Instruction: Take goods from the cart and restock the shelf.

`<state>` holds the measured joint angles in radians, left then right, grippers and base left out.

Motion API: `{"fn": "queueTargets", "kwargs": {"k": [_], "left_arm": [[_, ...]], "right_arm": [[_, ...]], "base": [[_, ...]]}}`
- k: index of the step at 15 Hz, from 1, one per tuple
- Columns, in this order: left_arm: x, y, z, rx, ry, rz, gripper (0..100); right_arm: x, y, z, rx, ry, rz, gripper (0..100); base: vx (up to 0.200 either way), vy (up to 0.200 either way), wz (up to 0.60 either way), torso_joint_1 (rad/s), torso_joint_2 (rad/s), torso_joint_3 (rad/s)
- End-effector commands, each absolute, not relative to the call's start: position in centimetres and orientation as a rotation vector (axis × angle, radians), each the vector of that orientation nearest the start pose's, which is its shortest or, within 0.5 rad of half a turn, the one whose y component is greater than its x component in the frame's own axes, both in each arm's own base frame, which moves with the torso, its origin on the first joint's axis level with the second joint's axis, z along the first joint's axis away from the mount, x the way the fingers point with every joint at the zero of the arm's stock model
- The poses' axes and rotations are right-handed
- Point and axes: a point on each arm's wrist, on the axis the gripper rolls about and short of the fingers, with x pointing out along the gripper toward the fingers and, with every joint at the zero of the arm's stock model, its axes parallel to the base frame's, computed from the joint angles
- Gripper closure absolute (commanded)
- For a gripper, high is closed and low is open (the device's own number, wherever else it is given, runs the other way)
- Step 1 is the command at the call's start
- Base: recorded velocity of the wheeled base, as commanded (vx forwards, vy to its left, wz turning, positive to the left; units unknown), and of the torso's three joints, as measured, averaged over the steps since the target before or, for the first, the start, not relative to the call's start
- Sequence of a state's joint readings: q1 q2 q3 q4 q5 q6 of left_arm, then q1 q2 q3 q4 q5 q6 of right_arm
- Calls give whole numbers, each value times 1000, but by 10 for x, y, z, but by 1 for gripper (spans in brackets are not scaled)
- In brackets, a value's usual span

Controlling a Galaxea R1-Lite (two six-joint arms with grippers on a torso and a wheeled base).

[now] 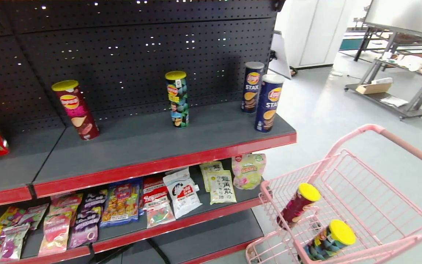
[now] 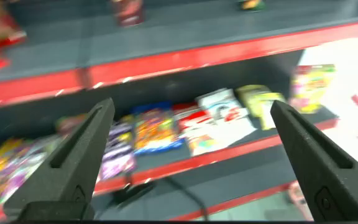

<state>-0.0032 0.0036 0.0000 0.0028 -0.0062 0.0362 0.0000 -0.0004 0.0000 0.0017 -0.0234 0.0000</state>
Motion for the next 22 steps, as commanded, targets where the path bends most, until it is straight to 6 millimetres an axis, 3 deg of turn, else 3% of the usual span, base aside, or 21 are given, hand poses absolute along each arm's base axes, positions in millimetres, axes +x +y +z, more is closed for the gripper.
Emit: {"fn": "queueTargets", "kwargs": {"k": [1,9,14,22], "left_arm": [[-22,0,75,37,7,-9,0],[-22,0,75,37,7,-9,0],[-22,0,75,37,7,-9,0],[-22,0,75,37,7,-9,0]], "right_arm": [[-23,-1,75,0,2,-23,0],[-23,0,75,0,2,-21,0],[-23,0,75,0,2,-21,0],[-23,0,75,0,2,-21,0]], "base": [[0,0,-600,7,2,2],[0,0,-600,3,1,4],[0,0,0,-13,22,18],[0,0,0,-146,339,191]]}}
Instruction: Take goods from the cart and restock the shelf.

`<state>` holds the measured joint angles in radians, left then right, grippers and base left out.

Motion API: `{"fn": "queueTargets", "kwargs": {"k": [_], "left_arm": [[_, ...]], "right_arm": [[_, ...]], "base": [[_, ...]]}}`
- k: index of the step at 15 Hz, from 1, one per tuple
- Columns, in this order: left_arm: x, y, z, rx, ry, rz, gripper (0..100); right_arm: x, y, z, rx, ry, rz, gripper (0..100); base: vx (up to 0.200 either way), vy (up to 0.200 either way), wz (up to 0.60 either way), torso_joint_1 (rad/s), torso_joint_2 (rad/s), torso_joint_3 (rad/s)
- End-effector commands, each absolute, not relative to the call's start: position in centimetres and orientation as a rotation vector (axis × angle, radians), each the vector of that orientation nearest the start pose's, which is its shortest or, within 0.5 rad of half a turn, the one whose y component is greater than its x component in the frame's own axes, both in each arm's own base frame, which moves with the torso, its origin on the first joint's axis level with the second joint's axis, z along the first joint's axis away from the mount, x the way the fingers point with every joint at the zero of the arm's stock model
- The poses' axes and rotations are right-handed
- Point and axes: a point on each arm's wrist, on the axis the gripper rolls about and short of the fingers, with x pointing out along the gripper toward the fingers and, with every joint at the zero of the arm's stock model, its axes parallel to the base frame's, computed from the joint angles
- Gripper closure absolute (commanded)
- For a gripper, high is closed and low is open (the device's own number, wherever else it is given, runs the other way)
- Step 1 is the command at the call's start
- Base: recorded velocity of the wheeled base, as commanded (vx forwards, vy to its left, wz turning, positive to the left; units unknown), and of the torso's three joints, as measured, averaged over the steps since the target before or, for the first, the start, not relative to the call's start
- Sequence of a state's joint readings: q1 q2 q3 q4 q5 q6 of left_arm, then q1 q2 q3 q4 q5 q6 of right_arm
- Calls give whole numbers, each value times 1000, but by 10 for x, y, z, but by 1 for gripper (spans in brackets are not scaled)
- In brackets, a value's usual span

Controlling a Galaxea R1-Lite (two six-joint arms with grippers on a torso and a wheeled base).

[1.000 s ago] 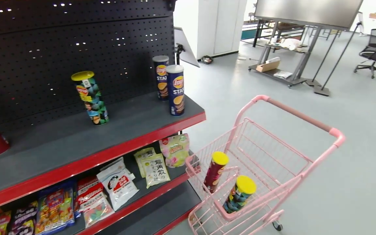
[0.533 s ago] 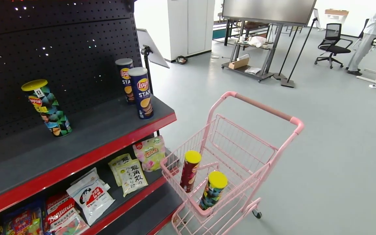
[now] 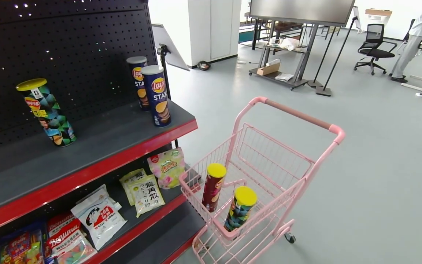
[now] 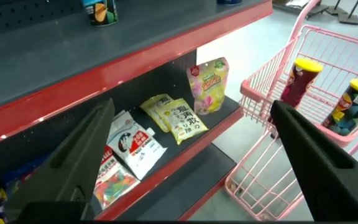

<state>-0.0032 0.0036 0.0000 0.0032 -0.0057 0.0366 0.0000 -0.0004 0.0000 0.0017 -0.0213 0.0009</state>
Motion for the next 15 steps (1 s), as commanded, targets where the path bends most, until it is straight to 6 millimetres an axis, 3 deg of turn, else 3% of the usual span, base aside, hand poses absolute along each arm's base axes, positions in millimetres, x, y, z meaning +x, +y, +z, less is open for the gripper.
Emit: {"fn": "queueTargets", "kwargs": {"k": [1,15], "left_arm": [[-22,0,75,37,7,-9,0],[-22,0,75,37,8,-8,0]], "right_arm": [[-23,0,75,2,2,-21,0],[-23,0,75,2,2,-21,0]], "base": [[0,0,0,-149,339,198],[0,0,0,-149,384,234]]}}
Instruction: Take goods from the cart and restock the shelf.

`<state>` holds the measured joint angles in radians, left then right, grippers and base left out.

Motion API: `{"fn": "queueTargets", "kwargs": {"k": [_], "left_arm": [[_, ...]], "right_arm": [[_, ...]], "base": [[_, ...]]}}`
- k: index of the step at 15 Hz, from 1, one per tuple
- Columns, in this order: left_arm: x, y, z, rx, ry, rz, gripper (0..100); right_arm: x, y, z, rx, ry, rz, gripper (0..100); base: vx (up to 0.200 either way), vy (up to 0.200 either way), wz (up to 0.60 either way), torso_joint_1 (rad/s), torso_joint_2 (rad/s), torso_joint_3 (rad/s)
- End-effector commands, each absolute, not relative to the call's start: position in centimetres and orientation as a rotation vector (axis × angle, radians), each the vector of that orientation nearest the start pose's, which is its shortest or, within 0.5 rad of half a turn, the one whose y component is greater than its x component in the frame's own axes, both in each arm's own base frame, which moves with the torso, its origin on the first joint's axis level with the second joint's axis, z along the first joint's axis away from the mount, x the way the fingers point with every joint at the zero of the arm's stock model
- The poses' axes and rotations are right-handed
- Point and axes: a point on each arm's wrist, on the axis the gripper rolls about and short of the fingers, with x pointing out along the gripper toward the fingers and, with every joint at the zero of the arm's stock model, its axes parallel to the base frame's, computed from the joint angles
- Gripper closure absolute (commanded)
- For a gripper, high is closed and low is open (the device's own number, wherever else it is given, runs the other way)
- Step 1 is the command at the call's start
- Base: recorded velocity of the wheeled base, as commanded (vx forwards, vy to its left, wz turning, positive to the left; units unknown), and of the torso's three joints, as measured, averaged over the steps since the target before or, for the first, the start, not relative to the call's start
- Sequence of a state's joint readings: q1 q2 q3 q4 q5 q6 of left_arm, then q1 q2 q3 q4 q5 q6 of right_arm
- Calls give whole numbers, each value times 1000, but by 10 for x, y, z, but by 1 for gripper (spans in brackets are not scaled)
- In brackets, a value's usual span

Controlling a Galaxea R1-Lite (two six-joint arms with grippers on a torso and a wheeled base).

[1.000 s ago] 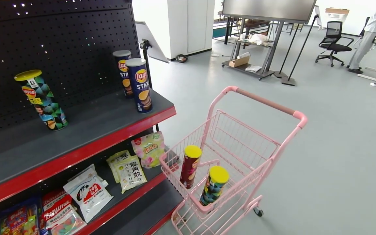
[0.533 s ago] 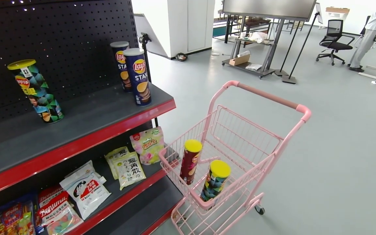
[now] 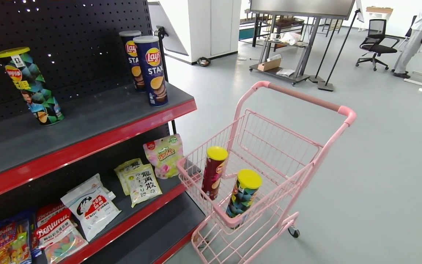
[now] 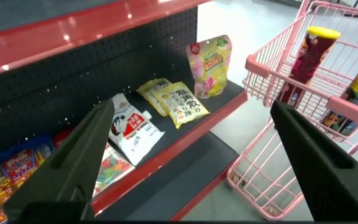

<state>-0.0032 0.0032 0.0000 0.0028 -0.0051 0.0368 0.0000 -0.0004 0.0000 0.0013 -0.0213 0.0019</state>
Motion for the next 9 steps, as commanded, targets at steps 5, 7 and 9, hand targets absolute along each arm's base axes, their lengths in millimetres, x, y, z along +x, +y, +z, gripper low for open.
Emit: {"fn": "queueTargets", "kwargs": {"k": [5,7,9], "left_arm": [[-22,0,75,37,8,-8,0],[-22,0,75,37,8,-8,0],[-23,0,75,38,6,-9,0]], "right_arm": [[-20,0,77,-37,38,25,0],[-20,0,77,-34,39,30,0],[-14,0,91,4,88,122,0]], "base": [[0,0,0,-121,337,212],[0,0,0,-6,33,6],[0,0,0,0,0,0]]}}
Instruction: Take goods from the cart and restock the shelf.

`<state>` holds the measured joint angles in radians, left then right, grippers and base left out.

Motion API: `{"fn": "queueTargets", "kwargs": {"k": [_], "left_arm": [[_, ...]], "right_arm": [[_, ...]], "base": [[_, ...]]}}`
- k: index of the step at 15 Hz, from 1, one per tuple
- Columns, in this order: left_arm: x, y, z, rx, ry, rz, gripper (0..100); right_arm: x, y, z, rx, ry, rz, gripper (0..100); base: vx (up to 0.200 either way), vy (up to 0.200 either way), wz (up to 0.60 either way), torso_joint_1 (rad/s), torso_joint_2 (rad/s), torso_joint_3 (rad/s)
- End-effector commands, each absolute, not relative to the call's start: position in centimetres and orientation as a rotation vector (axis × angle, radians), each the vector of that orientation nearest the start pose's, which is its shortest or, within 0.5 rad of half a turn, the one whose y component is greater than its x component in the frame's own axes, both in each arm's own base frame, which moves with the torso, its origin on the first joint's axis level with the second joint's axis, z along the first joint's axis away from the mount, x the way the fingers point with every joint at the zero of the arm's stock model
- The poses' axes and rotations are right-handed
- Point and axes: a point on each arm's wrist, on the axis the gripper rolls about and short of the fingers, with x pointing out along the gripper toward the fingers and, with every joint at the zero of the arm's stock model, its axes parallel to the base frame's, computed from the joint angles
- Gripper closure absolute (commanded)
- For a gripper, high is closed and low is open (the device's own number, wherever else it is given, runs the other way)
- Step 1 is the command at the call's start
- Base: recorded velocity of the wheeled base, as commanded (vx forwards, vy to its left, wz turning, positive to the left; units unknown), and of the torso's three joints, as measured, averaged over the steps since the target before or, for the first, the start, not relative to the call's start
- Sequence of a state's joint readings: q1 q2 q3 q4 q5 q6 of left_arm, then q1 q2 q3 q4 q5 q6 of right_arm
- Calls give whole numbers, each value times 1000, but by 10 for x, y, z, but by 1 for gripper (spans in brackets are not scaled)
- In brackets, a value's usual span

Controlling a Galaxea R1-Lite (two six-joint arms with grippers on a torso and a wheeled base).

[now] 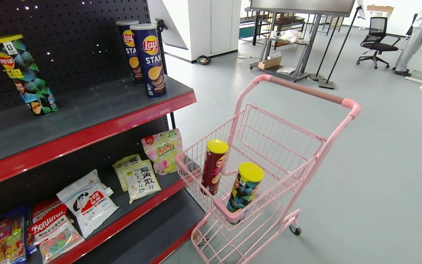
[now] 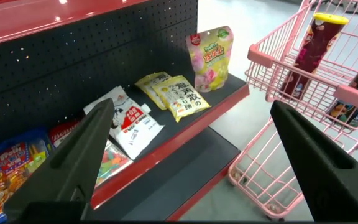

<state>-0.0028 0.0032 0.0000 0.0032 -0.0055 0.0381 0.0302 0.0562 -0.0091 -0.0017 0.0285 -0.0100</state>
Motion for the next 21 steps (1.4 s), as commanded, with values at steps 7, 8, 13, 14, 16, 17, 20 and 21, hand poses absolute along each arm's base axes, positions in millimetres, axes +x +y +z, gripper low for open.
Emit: {"fn": "queueTargets", "kwargs": {"k": [7,8,13,14,16,17,20,21], "left_arm": [[-22,0,75,38,7,-9,0],[-22,0,75,38,7,-9,0],[-22,0,75,40,8,-8,0],[-23,0,75,40,6,-8,0],[-22,0,75,38,7,-9,0],[-22,0,75,40,7,-9,0],[-22,0,75,40,7,-9,0],[-22,0,75,40,7,-9,0]], "right_arm": [[224,60,183,213,197,395,0],[232,66,172,198,205,432,0],[269,121,103,90,371,603,0],[273,132,95,84,368,629,0],[271,143,90,81,358,667,0],[265,146,86,73,375,679,0],[262,150,75,62,415,689,0],[261,150,75,59,416,692,0]], "base": [[0,0,0,0,0,0],[0,0,0,0,0,0],[0,0,0,0,0,0],[0,0,0,0,0,0],[0,0,0,0,0,0],[0,0,0,0,0,0],[0,0,0,0,0,0],[0,0,0,0,0,0]]}}
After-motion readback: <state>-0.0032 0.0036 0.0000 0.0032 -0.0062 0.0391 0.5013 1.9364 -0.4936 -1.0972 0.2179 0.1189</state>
